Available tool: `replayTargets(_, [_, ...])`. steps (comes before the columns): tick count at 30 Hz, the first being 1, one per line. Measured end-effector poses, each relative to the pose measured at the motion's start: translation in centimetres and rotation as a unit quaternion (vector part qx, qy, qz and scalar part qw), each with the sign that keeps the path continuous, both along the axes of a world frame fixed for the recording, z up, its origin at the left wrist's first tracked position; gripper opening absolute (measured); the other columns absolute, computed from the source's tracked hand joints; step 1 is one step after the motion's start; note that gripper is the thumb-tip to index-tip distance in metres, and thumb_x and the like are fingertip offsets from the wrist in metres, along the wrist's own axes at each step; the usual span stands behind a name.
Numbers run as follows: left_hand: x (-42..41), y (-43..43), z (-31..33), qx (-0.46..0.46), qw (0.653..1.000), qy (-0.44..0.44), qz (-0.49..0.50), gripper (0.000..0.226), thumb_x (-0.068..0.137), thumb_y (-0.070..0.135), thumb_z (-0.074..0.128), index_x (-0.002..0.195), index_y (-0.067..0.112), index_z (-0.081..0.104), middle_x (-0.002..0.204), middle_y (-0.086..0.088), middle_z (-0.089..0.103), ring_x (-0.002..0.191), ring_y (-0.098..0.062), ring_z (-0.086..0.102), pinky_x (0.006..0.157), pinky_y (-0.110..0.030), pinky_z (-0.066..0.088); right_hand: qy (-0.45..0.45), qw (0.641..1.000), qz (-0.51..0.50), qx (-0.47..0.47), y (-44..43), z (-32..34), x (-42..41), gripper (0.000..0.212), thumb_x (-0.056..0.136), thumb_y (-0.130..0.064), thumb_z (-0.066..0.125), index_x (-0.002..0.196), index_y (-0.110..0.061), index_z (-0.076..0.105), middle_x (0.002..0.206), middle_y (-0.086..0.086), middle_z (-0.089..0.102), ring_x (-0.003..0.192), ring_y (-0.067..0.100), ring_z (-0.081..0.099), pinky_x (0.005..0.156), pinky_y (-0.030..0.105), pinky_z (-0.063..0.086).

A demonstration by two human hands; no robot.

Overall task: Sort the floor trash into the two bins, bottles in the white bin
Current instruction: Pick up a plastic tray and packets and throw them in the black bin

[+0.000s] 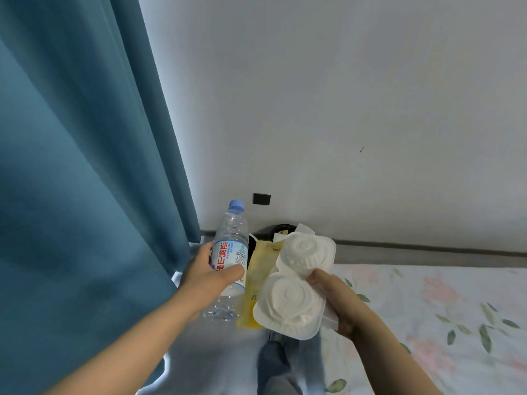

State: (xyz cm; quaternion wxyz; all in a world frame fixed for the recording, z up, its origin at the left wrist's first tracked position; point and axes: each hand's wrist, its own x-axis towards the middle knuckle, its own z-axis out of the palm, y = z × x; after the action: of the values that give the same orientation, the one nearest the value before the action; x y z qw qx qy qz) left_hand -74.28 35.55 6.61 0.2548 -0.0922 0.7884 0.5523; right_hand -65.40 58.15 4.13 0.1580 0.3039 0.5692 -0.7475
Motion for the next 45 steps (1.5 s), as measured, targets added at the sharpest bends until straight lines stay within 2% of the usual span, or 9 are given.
replayTargets(5, [-5.3, 3.5, -2.1, -0.027, 1.0, -0.005, 0.008, 0.055, 0.072, 0.015, 0.075, 0.118, 0.029, 0.049, 0.108, -0.003, 0.062, 0.095, -0.02, 0.063, 0.077, -0.037, 0.057, -0.012, 1.0, 0.004, -0.022, 4.4, -2.3, -5.3, 0.034, 0.092, -0.014, 0.051, 0.123, -0.001, 0.056, 0.109, 0.024, 0.068, 0.094, 0.036, 0.068, 0.073, 0.038, 0.056])
replayTargets(11, [-10.7, 7.9, -4.2, -0.087, 0.995, -0.038, 0.028, 0.061, 0.068, 0.022, 0.078, 0.122, 0.029, 0.05, 0.107, -0.001, 0.063, 0.094, -0.021, 0.063, 0.083, -0.043, 0.057, -0.044, 0.998, 0.028, -0.039, 10.6, -4.2, -12.2, 0.053, 0.072, -0.024, 0.059, 0.119, 0.001, 0.058, 0.101, 0.021, 0.069, 0.092, 0.036, 0.067, 0.077, 0.041, 0.055])
replayTargets(17, [-15.2, 10.7, -7.1, -0.159, 0.985, -0.062, 0.037, 0.08, 0.047, 0.042, 0.071, 0.121, 0.023, 0.05, 0.11, -0.005, 0.061, 0.098, -0.024, 0.06, 0.087, -0.044, 0.054, -0.069, 0.996, 0.041, -0.041, 15.4, -6.2, -18.0, 0.027, 0.093, -0.015, 0.048, 0.113, -0.002, 0.062, 0.093, 0.015, 0.072, 0.08, 0.027, 0.07, 0.064, 0.032, 0.055])
replayTargets(22, [-18.3, 11.7, -10.3, -0.191, 0.977, -0.096, 0.012, 0.066, 0.072, 0.026, 0.079, 0.128, 0.016, 0.046, 0.113, -0.007, 0.058, 0.098, -0.025, 0.059, 0.082, -0.037, 0.053, -0.12, 0.992, 0.029, -0.034, 16.4, -9.8, -20.4, 0.029, 0.091, -0.014, 0.05, 0.115, 0.0, 0.061, 0.1, 0.02, 0.071, 0.086, 0.033, 0.068, 0.072, 0.037, 0.055])
replayTargets(25, [-20.3, 11.9, -12.8, -0.202, 0.972, -0.119, -0.002, 0.067, 0.072, 0.028, 0.079, 0.129, 0.014, 0.046, 0.109, -0.005, 0.057, 0.096, -0.025, 0.059, 0.078, -0.034, 0.051, -0.143, 0.989, 0.019, -0.034, 16.3, -11.7, -21.3, 0.025, 0.09, -0.01, 0.048, 0.11, -0.002, 0.062, 0.094, 0.017, 0.07, 0.079, 0.03, 0.068, 0.067, 0.034, 0.056])
replayTargets(28, [-21.9, 12.1, -15.6, -0.231, 0.962, -0.144, -0.029, 0.069, 0.069, 0.034, 0.079, 0.127, 0.013, 0.047, 0.112, -0.009, 0.058, 0.097, -0.027, 0.059, 0.079, -0.036, 0.051, -0.156, 0.987, -0.004, -0.042, 16.2, -14.0, -22.0, 0.023, 0.087, -0.008, 0.052, 0.107, -0.005, 0.063, 0.09, 0.015, 0.071, 0.077, 0.029, 0.068, 0.067, 0.035, 0.056])
replayTargets(32, [-23.9, 12.3, -20.6, -0.251, 0.952, -0.168, -0.059, 0.046, 0.076, 0.029, 0.076, 0.111, 0.017, 0.05, 0.112, -0.01, 0.06, 0.096, -0.028, 0.06, 0.085, -0.04, 0.053, -0.182, 0.982, -0.013, -0.05, 15.9, -18.1, -23.1, 0.032, 0.084, -0.013, 0.057, 0.114, -0.005, 0.061, 0.096, 0.014, 0.071, 0.079, 0.027, 0.069, 0.06, 0.03, 0.055])
replayTargets(40, [-26.6, 13.3, -31.9, -0.282, 0.925, -0.219, -0.126, 0.048, 0.077, 0.033, 0.073, 0.113, 0.014, 0.048, 0.107, -0.009, 0.059, 0.091, -0.026, 0.057, 0.074, -0.033, 0.048, -0.238, 0.97, -0.04, -0.032, 15.8, -27.3, -25.3, 0.041, 0.08, -0.015, 0.057, 0.12, -0.007, 0.06, 0.106, 0.016, 0.069, 0.09, 0.031, 0.066, 0.071, 0.034, 0.054])
replayTargets(45, [-27.4, 13.7, -37.9, -0.315, 0.908, -0.226, -0.158, 0.055, 0.076, 0.036, 0.073, 0.12, 0.013, 0.05, 0.106, -0.008, 0.059, 0.094, -0.028, 0.058, 0.08, -0.034, 0.05, -0.263, 0.963, -0.063, -0.02, 16.4, -32.7, -26.4, 0.032, 0.087, -0.01, 0.052, 0.118, -0.005, 0.059, 0.099, 0.014, 0.067, 0.084, 0.029, 0.064, 0.064, 0.032, 0.051])
